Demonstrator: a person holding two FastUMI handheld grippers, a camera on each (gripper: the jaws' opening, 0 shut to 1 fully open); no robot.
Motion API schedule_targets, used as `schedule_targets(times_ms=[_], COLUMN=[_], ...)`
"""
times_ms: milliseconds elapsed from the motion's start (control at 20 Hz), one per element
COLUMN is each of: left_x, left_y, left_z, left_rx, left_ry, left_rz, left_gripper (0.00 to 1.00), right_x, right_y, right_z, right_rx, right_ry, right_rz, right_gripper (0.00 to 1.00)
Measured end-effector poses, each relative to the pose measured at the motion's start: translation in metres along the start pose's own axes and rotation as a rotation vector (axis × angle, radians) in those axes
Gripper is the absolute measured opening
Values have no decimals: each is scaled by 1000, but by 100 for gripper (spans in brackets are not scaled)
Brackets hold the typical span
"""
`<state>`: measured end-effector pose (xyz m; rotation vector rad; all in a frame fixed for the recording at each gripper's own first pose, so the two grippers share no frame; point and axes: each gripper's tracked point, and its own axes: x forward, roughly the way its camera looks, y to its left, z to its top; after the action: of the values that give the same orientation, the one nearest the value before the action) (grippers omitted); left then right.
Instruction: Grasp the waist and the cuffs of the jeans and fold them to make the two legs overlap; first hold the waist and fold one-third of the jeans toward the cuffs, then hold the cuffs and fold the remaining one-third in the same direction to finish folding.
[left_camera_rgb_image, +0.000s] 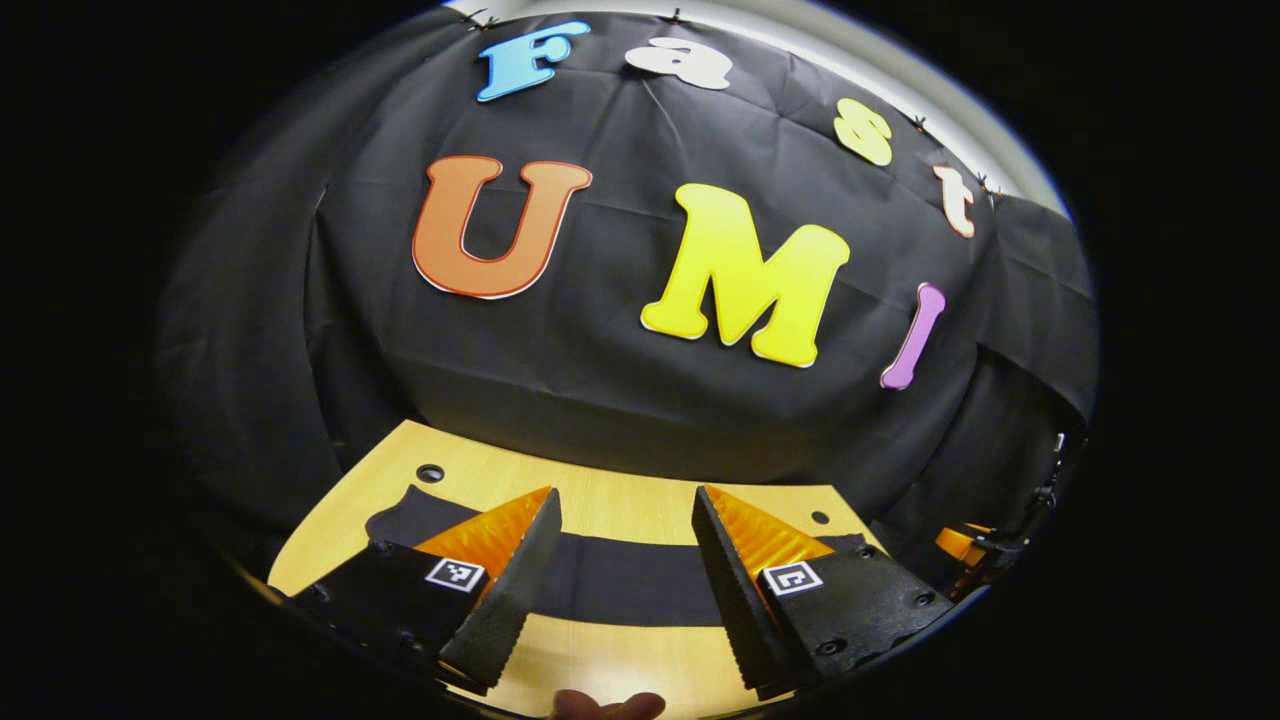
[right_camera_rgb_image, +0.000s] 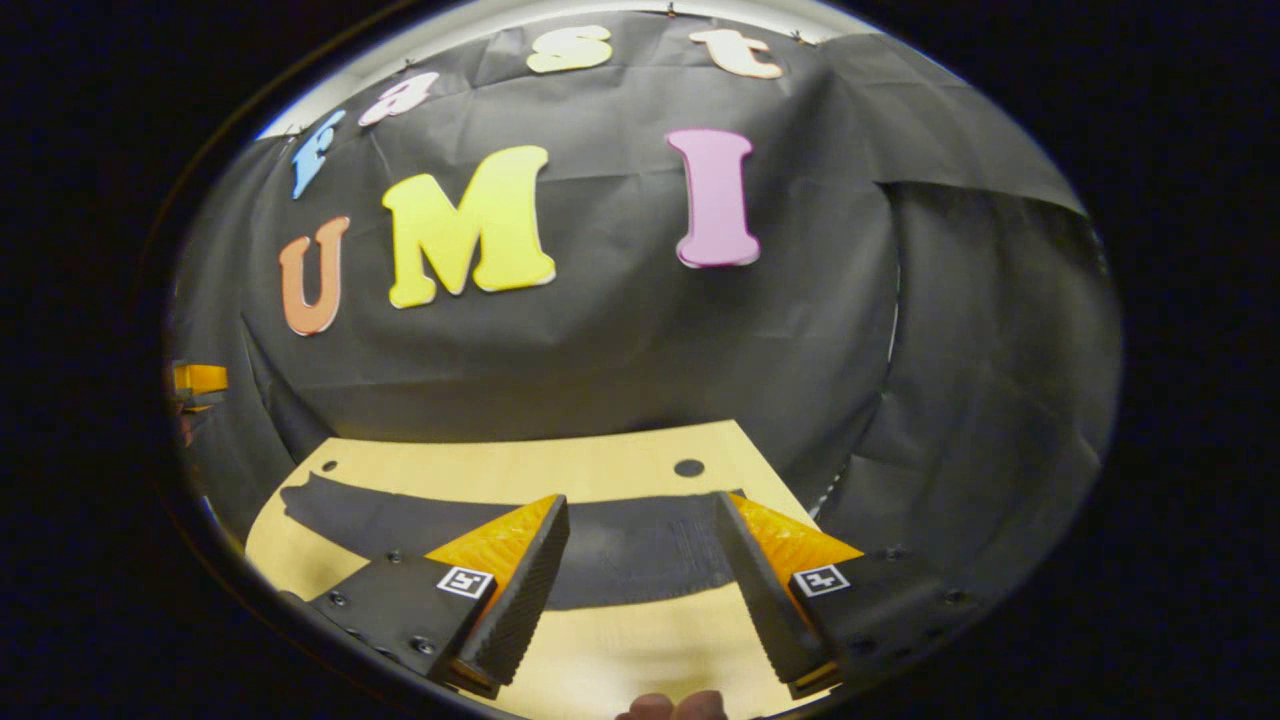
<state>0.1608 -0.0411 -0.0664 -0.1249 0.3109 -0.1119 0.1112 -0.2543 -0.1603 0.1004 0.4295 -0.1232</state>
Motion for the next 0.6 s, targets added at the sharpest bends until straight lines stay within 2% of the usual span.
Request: schedule_targets(times_ms=[50, 100, 250, 300, 350, 400, 450, 500, 550, 600], left_x=[1, 1, 7, 10, 11, 12, 16, 17, 15, 16], left_y=[-4, -12, -34, -43, -48, -48, -51, -55, -55, -54], left_z=[-3, -6, -15, -23, -33, -40, -45, -48, -50, -53], left_rx=[12, 11, -45, -63, -69, -64, -65, -71, -76, -80], left_ry=[-7, -11, -35, -18, 5, 22, 32, 36, 41, 49], left_rz=[2, 1, -22, -35, -39, -24, -20, -20, -16, -8], left_gripper=[86, 86, 86, 86, 87, 93, 98, 98, 98, 98], right_x=[7, 14, 35, 44, 55, 69, 78, 91, 102, 119], right_y=[-14, -26, -58, -68, -78, -93, -104, -113, -121, -127], right_z=[-11, -24, -65, -78, -88, -123, -133, -140, -144, -148], right_rx=[16, 40, 162, 232, 312, 384, 453, 527, 611, 703], right_ry=[22, 43, 152, 189, 222, 252, 279, 295, 309, 329], right_rz=[-19, -32, -56, -69, -74, -87, -104, -111, -113, -115], right_gripper=[91, 93, 91, 94, 92, 97, 92, 98, 97, 92])
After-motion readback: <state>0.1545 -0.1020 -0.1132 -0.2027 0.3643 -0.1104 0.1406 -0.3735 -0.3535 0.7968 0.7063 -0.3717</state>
